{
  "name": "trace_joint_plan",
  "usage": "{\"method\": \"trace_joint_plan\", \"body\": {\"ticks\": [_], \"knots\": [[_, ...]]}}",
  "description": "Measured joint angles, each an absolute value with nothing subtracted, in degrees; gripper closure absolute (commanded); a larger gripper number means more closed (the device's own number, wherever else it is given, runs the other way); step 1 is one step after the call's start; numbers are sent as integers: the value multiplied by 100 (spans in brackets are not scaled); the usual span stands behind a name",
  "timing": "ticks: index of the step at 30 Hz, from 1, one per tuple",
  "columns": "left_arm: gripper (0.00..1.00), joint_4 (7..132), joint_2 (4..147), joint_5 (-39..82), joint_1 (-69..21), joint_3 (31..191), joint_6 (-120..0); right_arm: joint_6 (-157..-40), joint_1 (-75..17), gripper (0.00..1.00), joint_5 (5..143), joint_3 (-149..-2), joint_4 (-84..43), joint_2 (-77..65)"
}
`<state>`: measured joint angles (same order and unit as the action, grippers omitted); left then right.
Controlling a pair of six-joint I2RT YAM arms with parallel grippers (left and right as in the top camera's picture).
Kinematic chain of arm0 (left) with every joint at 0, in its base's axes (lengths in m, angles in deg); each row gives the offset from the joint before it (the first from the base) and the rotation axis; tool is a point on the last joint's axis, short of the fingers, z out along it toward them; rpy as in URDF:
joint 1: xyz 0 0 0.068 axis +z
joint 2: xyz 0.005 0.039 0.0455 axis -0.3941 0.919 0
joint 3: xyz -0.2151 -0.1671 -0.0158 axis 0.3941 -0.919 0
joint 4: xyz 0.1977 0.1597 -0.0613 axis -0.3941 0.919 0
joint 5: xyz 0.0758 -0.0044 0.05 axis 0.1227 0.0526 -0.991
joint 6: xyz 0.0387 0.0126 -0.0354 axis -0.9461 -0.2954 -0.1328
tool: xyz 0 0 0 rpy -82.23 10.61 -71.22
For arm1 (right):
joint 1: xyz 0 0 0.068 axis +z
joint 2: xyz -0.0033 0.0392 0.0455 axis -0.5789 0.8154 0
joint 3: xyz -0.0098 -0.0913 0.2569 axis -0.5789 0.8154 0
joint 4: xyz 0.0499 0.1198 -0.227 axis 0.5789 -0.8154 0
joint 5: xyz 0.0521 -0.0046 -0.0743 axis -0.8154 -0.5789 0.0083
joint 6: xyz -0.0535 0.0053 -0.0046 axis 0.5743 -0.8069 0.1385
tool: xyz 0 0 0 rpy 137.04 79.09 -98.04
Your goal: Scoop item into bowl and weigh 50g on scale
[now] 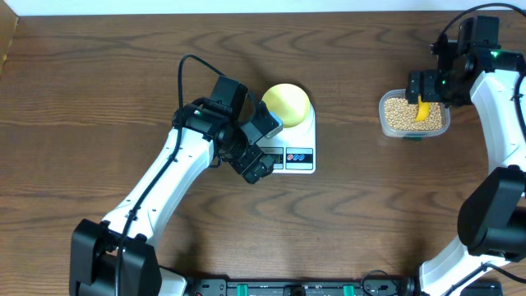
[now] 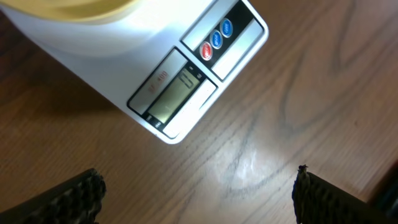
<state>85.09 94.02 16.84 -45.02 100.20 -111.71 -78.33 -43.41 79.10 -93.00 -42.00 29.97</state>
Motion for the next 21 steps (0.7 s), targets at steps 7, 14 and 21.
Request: {"method": "trace_joint_plan", "body": {"ticks": [7,14,21], "knots": [[2,8666,9404,1710,-4502,10020,-11982,-7833,-4341,1,7910,-9300,-4202,2997],[2,8647,9404,1745,-4502,10020,-12253,-7833,-4341,1,7910,-9300,-4200,2997],[2,8647,9402,1745,-4502,10020,-12286,-7833,-4341,1,7910,-9300,-4200,2997]]}}
